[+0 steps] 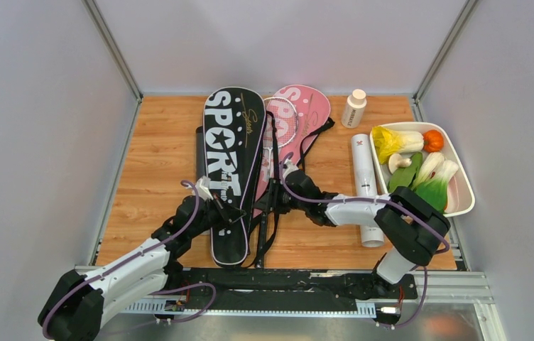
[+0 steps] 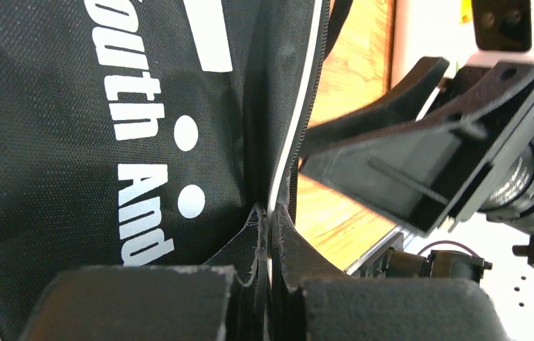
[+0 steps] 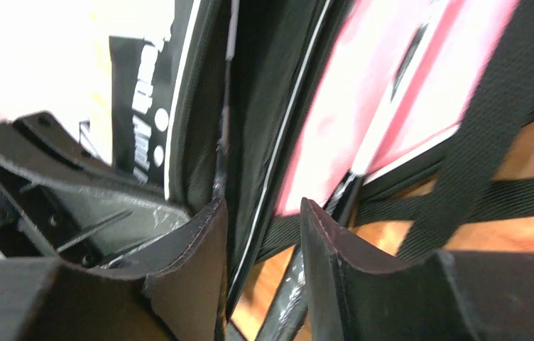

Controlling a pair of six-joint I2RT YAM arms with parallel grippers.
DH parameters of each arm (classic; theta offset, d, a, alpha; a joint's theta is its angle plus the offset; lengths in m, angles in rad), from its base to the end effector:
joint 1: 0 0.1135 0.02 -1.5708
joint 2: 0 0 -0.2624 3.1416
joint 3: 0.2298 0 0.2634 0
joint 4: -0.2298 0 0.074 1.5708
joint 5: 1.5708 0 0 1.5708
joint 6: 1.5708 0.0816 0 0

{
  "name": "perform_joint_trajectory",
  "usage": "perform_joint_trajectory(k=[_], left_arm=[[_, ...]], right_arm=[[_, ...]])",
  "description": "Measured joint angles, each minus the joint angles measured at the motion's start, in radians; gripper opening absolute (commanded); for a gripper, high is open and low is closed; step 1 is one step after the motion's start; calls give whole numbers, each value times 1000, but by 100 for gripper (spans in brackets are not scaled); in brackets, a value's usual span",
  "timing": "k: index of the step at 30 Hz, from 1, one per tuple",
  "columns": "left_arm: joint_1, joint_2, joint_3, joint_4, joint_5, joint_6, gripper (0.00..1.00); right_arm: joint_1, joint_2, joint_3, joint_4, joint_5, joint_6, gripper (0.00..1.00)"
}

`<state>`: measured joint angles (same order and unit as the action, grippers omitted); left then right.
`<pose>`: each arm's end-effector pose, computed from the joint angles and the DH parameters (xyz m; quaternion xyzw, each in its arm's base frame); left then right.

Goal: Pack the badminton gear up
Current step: Place the racket in the racket bag.

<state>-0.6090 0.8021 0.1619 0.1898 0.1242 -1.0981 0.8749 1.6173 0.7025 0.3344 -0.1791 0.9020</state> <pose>0.1735 -0.1334 0.1296 -0.1727 0.8283 -0.4342 0.3090 0.2230 0.2896 0.1244 -0.0306 0.8768 0.4169 0.2374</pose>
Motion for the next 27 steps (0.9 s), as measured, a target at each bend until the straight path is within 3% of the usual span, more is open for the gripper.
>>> perform_joint_trajectory(k=[7,20,23,26,27], left_arm=[[0,-4,5,-15,-2,8,0],[0,-6,10,-30,-2,8,0],[0,-6,10,-31,-3,9,0],[0,-6,10,-34,-4,11,0],[0,-6,10,-34,-3,11,0]], right_arm=[[-70,50,89,-15,11,-75,43],[-51,203,185,-32,16,-72,44],[-39,224,211,-40,31,-73,34],[-37,246,227,-36,34,-76,3],[-38,251,229,-31,29,-70,0]])
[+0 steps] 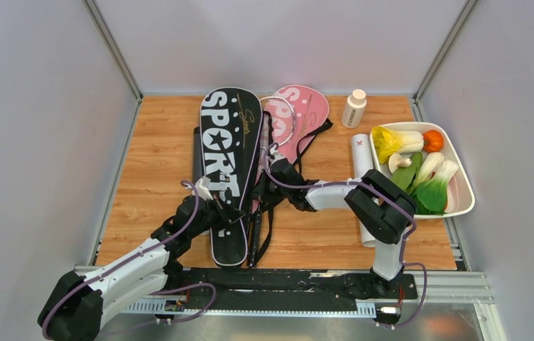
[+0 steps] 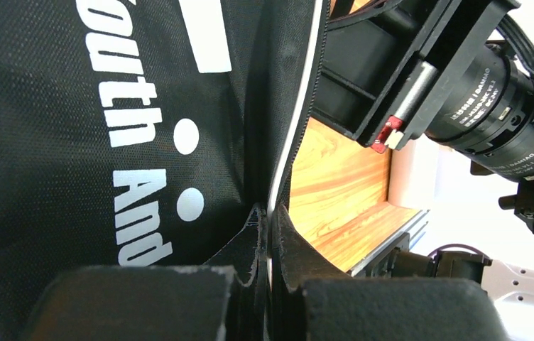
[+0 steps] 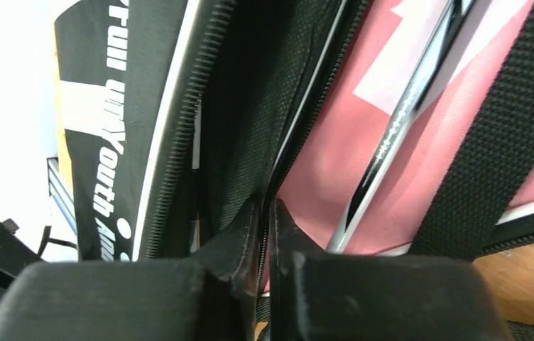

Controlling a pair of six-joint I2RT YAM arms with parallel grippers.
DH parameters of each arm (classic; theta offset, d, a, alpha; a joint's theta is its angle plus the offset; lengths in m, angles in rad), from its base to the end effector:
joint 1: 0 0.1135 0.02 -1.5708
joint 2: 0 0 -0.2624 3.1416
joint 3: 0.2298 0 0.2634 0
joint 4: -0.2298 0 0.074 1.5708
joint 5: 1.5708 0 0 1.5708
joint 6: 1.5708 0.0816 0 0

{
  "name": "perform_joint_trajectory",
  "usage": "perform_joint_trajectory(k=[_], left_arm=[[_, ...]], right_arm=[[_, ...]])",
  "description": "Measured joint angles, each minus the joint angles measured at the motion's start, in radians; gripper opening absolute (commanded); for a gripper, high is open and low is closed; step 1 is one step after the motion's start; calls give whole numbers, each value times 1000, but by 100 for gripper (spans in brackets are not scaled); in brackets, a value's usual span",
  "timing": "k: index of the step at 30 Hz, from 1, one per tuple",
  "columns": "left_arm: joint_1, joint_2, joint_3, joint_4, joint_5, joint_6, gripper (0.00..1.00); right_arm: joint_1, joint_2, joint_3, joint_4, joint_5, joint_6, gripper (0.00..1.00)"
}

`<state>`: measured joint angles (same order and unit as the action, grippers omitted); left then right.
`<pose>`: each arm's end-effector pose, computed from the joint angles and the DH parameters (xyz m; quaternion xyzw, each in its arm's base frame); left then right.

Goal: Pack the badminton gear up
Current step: Place the racket in the racket bag.

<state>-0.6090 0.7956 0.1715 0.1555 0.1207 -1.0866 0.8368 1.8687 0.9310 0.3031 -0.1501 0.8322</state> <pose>0.1731 -0.1327 0.1297 -0.1705 0.8337 -0.4259 0.3073 0.2734 0.3213 0.1014 -0.0359 0.8898 0.3783 0.2526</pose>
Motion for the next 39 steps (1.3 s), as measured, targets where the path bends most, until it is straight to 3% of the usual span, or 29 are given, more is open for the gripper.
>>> perform_joint_trajectory(k=[6,11,16,28,39], left_arm=[[-1,-32,38,-85,0,3,0],[-16,-81,237,-308,-13,56,0],[-16,-123,373,-407,-53,106,0],[-3,-108,367,-612,-168,264,0],[-3,-76,278,-483,-126,277,0]], right_arm=[[0,-43,13,-45,-23,0,0],[14,-245,50,-173,16,-1,0],[48,-378,95,-198,102,0,0],[106,-208,97,-173,175,-29,0],[53,-176,73,-156,68,-98,39]])
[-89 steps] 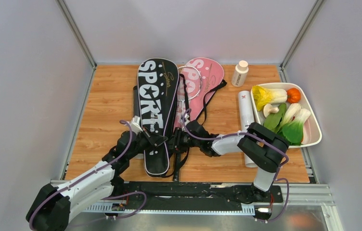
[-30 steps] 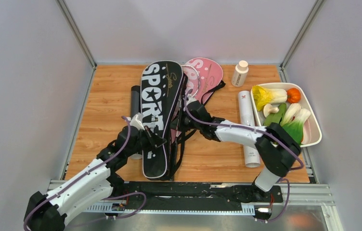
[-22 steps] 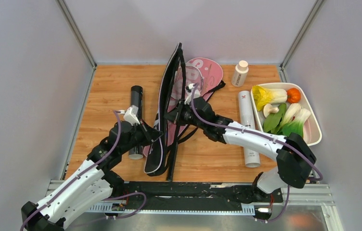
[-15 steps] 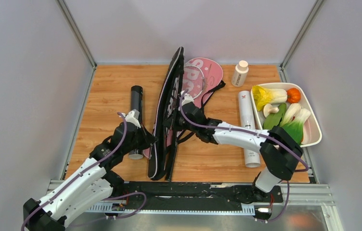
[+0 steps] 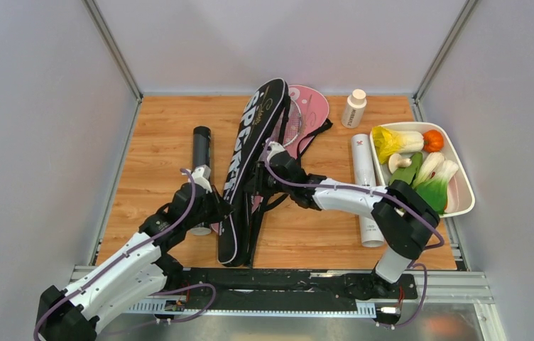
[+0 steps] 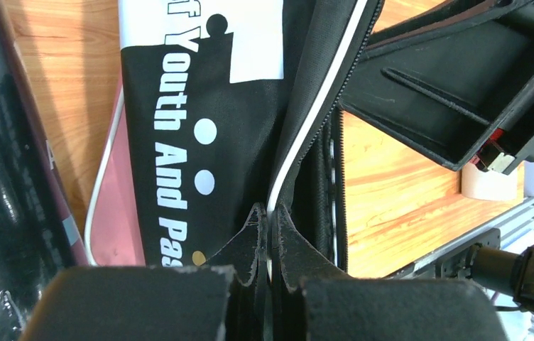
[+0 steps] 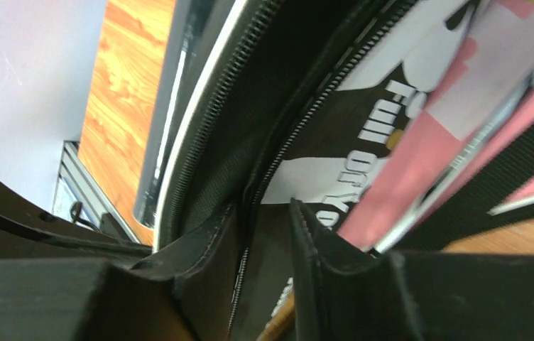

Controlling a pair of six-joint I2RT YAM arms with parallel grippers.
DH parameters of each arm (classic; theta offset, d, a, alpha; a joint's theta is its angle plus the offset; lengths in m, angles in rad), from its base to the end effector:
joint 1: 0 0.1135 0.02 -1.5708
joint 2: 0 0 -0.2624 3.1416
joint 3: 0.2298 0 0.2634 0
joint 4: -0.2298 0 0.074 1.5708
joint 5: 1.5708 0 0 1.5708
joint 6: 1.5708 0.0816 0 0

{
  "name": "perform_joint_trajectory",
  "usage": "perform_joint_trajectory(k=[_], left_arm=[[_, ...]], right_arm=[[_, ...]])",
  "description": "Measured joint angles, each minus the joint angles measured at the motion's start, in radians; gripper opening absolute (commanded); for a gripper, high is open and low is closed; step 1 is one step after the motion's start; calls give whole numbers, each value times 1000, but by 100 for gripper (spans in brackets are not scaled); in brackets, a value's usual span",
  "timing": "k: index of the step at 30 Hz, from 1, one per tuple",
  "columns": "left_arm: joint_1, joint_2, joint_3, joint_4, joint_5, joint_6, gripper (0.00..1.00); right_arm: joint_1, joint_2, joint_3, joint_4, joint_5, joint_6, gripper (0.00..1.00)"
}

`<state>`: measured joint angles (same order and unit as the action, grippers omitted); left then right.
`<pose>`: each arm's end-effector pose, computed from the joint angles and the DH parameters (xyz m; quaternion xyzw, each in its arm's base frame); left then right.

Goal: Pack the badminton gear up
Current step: Place the racket in the racket bag, then pick up the racket from the center of the board.

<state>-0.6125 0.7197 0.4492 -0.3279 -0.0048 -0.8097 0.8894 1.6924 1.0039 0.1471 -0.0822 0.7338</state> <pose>0.1757 -0.1230 0.1881 -0.0881 0.8797 -0.3034 0.3554 0.2600 0.3313 0.1773 -0.0878 0.8655 0.3814 0.3126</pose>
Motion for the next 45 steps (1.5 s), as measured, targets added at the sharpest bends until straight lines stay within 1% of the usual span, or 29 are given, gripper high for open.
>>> perform_joint_trajectory(k=[4,7,8,10,12,14,18,23,28,37,40,45], left_arm=[[0,18,-13,41,9,-20,0],[0,50,-16,63,15,-28,0],[1,60,-17,69,15,-31,0],[2,73,-19,82,15,-38,0],[5,80,-19,87,15,-41,0],[6,86,-20,92,15,-47,0],[7,89,-28,114,23,-62,0],[10,89,-56,159,47,-87,0],[13,79,-65,176,67,-101,0],[13,34,-65,174,85,-107,0],[13,23,-65,171,86,-108,0],[14,14,-65,160,85,-108,0]], right_arm=[[-57,-65,-65,-38,-72,-36,48],[-110,-174,-126,-68,-123,-61,61],[-135,-218,-139,-77,-140,-71,63],[-182,-276,-146,-80,-155,-84,63],[-242,-316,-148,-73,-166,-87,61],[-300,-321,-147,-60,-161,-88,59],[-396,-248,-123,-59,-105,-81,59],[-473,-45,-17,-32,-83,-70,59],[-512,127,89,5,-98,-55,56],[-546,305,218,79,-123,-26,50],[-555,344,237,99,-133,-14,49],[-572,392,253,146,-163,22,45]])
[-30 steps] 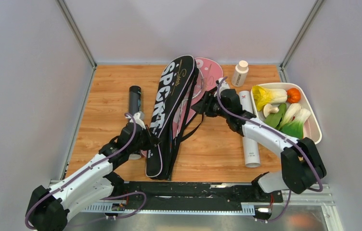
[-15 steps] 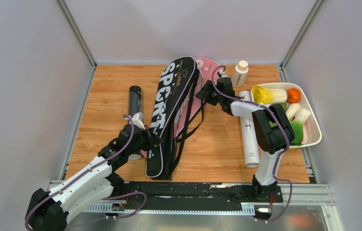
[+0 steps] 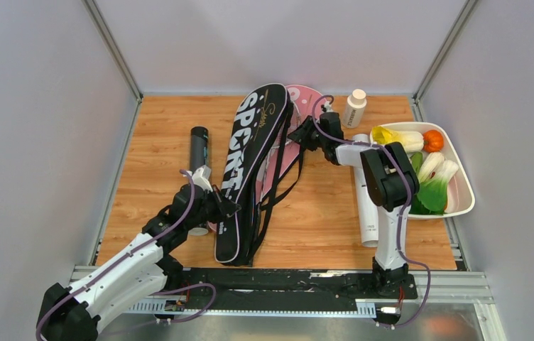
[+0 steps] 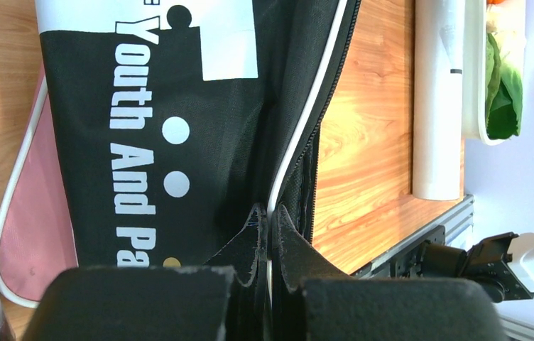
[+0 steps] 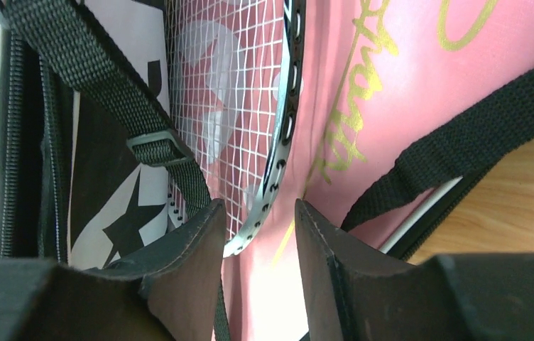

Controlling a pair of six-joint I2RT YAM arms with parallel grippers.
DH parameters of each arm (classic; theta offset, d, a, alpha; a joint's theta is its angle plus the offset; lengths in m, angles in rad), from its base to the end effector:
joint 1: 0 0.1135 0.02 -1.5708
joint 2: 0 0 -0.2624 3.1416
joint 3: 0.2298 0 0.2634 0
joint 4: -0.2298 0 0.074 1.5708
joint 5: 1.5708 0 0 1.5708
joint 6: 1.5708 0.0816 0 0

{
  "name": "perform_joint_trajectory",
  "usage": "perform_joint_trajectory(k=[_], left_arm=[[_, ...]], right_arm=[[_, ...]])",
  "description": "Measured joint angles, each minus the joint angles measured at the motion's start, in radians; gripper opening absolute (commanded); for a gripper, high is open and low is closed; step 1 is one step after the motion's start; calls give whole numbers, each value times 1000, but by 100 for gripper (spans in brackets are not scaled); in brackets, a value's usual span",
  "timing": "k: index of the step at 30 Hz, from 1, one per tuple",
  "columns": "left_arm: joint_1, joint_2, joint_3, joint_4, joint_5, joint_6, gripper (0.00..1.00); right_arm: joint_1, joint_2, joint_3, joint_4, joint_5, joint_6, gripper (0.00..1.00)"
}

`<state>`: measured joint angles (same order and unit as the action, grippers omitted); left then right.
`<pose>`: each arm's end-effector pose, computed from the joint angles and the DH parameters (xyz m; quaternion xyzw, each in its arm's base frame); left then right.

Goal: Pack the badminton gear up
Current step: Pick up the racket from the center of the board.

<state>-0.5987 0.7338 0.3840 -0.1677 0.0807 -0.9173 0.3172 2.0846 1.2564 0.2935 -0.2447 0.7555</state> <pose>0.1794 -0.1303 0.1809 -0.1170 0.8561 -0.3706 0.3408 0.4674 0.1742 0.1156 0.1285 0.8548 0.3423 0.3683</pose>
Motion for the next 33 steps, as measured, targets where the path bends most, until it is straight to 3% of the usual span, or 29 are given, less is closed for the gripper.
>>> perform_joint_trajectory(k=[10,12,16,19,24,33], left_arm=[[1,-13,0,-18,-3,1,0],[1,-15,0,-19,-3,1,0],[1,-15,0,-23,-3,1,0],[1,-15,0,-23,-4,2,0],[1,-2,1,-23,-7,4,0],[2,10,1,-15,-19,4,0]], right_arm=[[-26,95,35,155,-119,66,45],[-29,120,55,183,-151,81,39],[-31,154,94,205,-200,105,2],[-33,148,101,198,-211,162,0],[-46,51,108,52,-167,136,0],[-85,-249,201,-303,-2,-122,0]])
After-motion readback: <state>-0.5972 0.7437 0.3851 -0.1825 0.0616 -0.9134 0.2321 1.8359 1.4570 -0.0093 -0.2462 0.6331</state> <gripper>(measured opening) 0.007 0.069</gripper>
